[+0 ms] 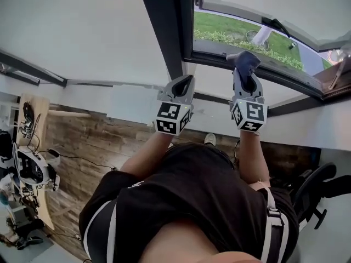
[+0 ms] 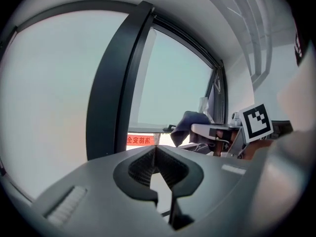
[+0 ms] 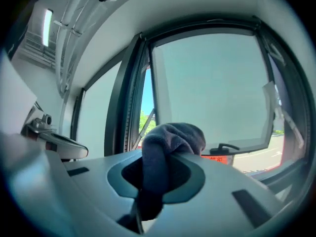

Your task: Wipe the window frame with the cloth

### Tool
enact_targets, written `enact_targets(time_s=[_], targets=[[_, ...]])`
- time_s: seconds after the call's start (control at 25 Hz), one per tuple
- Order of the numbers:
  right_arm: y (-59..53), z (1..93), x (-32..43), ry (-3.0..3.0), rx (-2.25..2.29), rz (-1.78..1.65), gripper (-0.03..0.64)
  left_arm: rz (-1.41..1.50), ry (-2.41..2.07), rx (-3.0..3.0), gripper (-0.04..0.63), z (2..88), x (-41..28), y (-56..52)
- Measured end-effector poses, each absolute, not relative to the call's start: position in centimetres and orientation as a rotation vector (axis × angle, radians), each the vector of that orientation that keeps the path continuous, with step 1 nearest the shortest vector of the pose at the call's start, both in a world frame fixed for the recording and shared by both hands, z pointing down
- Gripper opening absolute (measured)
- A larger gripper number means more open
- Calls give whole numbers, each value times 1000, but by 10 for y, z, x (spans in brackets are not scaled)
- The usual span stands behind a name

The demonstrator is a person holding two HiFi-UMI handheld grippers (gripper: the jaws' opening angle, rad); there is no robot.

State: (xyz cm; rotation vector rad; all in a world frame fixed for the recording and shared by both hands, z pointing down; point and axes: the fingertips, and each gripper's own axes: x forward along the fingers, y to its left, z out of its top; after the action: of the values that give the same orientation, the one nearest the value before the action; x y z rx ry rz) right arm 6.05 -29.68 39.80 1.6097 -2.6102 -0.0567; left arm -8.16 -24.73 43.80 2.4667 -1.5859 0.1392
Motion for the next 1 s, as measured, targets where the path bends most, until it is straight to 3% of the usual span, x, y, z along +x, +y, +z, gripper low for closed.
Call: enact_targets(time_s=[0.4,1.0], targets=[[-247,414,138,-2491,1929,22,58,155,-1394,2604,6,435,-23,-258],[-237,409,163,-2504,1985,12,58,163,-1301,2658,7,434,13,-263]])
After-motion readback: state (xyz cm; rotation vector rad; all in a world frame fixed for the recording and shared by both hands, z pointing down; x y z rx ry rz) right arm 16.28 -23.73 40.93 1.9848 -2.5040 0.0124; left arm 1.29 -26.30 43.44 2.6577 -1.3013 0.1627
